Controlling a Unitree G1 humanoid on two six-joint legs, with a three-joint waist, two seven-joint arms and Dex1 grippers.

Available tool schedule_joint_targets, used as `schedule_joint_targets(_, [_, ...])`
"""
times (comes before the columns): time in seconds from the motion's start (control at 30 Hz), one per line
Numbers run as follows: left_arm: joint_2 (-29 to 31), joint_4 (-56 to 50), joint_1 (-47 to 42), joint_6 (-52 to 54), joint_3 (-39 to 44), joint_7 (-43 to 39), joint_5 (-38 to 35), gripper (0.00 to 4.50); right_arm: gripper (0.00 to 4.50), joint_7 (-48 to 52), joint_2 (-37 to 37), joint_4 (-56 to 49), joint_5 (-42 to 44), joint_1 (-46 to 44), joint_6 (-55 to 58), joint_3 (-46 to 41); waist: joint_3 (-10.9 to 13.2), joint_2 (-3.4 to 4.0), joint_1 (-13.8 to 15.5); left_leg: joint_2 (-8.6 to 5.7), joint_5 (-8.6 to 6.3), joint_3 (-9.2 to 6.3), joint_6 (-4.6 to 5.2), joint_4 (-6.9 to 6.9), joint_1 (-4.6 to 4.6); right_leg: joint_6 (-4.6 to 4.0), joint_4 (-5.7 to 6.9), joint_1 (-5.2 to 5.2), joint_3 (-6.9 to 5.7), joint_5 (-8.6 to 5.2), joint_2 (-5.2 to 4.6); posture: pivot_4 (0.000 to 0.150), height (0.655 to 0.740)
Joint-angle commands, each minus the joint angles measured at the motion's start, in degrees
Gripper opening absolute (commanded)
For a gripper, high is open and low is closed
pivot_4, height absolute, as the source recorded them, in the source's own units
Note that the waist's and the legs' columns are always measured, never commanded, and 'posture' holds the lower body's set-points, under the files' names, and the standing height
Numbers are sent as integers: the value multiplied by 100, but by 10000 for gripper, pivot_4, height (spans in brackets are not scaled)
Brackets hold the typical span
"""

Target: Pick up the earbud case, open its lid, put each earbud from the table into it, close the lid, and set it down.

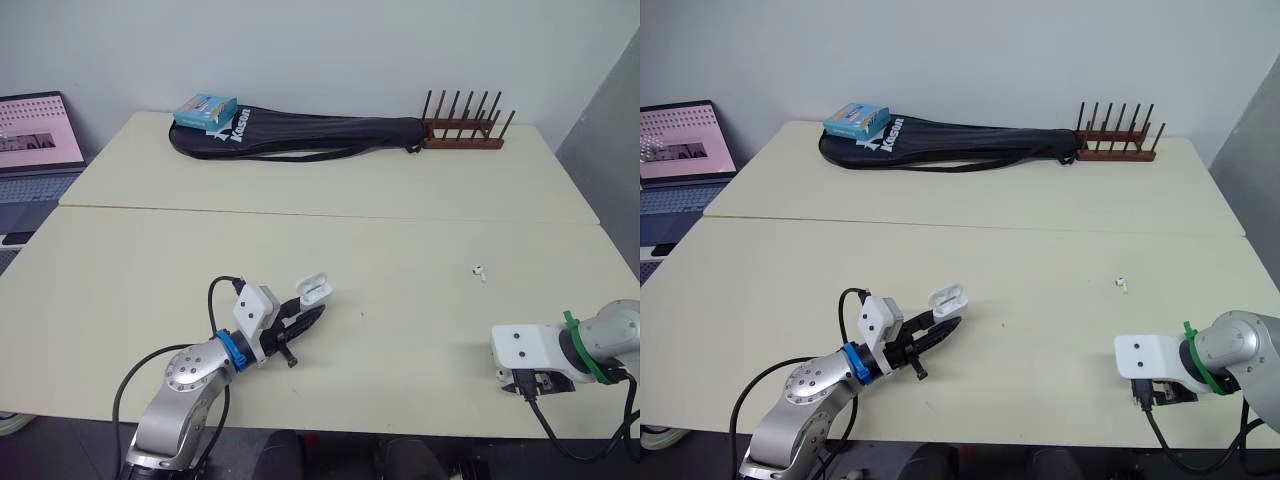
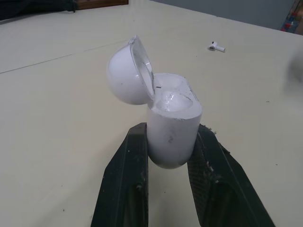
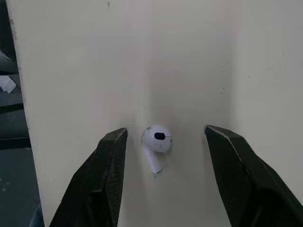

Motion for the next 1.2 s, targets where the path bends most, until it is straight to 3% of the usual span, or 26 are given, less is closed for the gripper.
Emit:
schedule_joint_targets(0.03, [-8, -193, 49, -112, 14, 48, -20, 7542, 26785, -53, 95, 29, -59, -112, 73, 100, 0, 0, 1, 0, 0, 0, 0, 0, 0, 0, 0, 0, 0, 0, 0, 1500, 6925])
schedule_joint_targets(0.23, [14, -217, 66, -100, 18, 72, -38, 7542, 26785, -21, 68, 50, -88, -20, 82, 178, 0, 0, 1, 0, 0, -2, 0, 0, -1, 0, 0, 0, -1, 0, 0, 1500, 6925])
schedule_joint_targets(0.37, [8, -200, 45, -108, -1, 78, -31, 7542, 18603, -9, 63, 76, -111, -7, 62, 204, -1, -3, 0, 0, 0, -2, 0, 0, 0, 0, 0, 1, -1, 0, 0, 1500, 6925])
schedule_joint_targets(0.43, [-1, -185, 29, -112, -12, 82, -25, 7542, 10593, 6, 59, 114, -140, -1, 24, 213, -2, -5, -3, 1, 0, -1, 0, 1, 1, 1, 0, 1, -1, 0, 0, 1500, 6925])
schedule_joint_targets(0.53, [-11, -151, 8, -125, -24, 79, -16, 7542, 3749, 22, 63, 145, -161, -12, -14, 213, -4, -9, -4, 1, 0, 0, 0, 2, 3, 1, 0, 4, -1, 0, 0, 1500, 6925])
schedule_joint_targets(0.8, [-54, -46, -101, -178, -41, 49, -38, 7542, 3767, 149, 206, 119, 150, -357, 21, 15, -4, -10, -9, 1, 0, 1, 0, 2, 3, 1, 0, 2, 0, 0, 0, 1500, 6925])
schedule_joint_targets(0.9, [-100, -25, -169, -221, -61, -10, -105, 7542, 3767, 195, 475, 60, 627, -787, 387, -150, -3, -10, -11, 1, 0, -1, 0, 1, 1, -1, 1, 1, -1, 1, 1, 1500, 6925])
schedule_joint_targets(1.03, [-259, -10, -305, -259, -88, 4, -177, 7542, 3767, -114, 1351, -44, 1530, -1569, 1248, -439, -2, -12, -8, 0, 0, -4, 0, 1, -1, -19, 1, 1, -3, 11, 3, 1500, 6925])
schedule_joint_targets(1.2, [-558, 102, -614, -450, -154, 112, -98, 7542, 3767, -1306, 3140, -219, 2624, -2343, 2327, -1004, 3, -20, -3, 0, 0, -9, 0, 1, -6, -23, 2, 0, -7, 14, 4, 1500, 6925])
